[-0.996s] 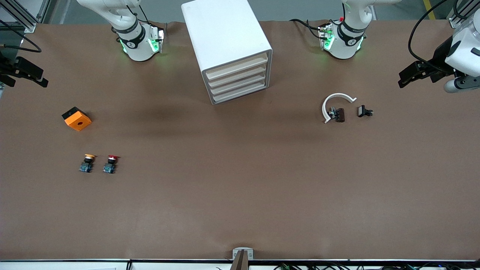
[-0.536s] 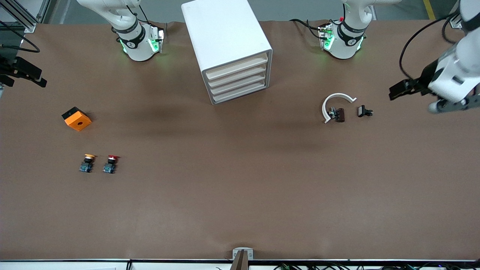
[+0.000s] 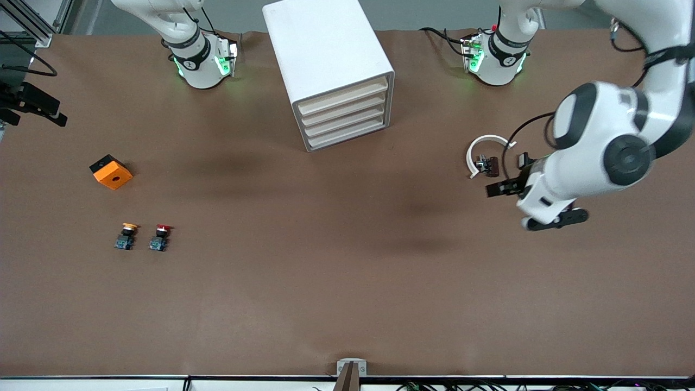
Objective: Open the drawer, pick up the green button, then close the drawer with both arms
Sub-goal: 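Move the left gripper toward the cabinet's drawer front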
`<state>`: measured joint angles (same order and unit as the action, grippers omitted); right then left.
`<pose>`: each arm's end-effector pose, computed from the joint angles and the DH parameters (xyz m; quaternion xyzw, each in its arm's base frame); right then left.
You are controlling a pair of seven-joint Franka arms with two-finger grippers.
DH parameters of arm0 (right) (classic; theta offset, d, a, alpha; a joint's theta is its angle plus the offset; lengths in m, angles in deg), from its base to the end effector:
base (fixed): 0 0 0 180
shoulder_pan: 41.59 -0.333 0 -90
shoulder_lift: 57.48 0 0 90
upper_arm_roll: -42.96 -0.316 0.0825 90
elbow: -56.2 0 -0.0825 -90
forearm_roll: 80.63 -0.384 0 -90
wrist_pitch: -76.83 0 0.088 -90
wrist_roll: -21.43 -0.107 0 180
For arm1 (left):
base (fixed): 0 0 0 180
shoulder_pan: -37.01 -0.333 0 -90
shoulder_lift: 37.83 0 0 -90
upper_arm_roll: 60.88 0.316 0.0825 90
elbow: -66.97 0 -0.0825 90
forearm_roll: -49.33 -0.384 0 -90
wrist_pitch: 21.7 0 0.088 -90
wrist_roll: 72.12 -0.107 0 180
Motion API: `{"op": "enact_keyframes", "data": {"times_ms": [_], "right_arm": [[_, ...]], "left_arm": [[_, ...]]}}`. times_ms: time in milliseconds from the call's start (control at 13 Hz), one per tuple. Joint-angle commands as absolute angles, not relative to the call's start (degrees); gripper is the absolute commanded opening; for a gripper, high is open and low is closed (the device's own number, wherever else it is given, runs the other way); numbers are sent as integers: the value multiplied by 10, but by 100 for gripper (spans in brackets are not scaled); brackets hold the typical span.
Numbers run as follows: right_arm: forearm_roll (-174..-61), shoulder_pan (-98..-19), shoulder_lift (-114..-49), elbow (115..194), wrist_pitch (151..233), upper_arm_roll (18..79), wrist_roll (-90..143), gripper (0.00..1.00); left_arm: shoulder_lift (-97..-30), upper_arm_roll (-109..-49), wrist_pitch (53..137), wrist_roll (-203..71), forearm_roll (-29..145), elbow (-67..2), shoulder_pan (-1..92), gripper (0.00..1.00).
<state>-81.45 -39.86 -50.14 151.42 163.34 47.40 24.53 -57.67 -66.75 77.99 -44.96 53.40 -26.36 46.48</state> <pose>0.5046 -0.0557 0.6443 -0.9995 0.0261 0.0111 0.0130 0.6084 -0.1671 0.4039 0.9854 0.1131 -0.1273 0.0059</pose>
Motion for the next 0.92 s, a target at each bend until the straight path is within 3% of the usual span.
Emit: {"op": "enact_keyframes", "data": {"times_ms": [0,460,843], "right_arm": [[-812,-396,-490,1523,1636,473,252,100],[-811,-397,-490,1523,1634,472,251,100],[-809,-396,-490,1523,1633,473,251,100]], "left_arm": [[-644,-667,814,-319,544,-242,515,100],[-759,-666,844,-66,656,-238,624,100],[-780,-667,841,165,714,-239,650,100]]}}
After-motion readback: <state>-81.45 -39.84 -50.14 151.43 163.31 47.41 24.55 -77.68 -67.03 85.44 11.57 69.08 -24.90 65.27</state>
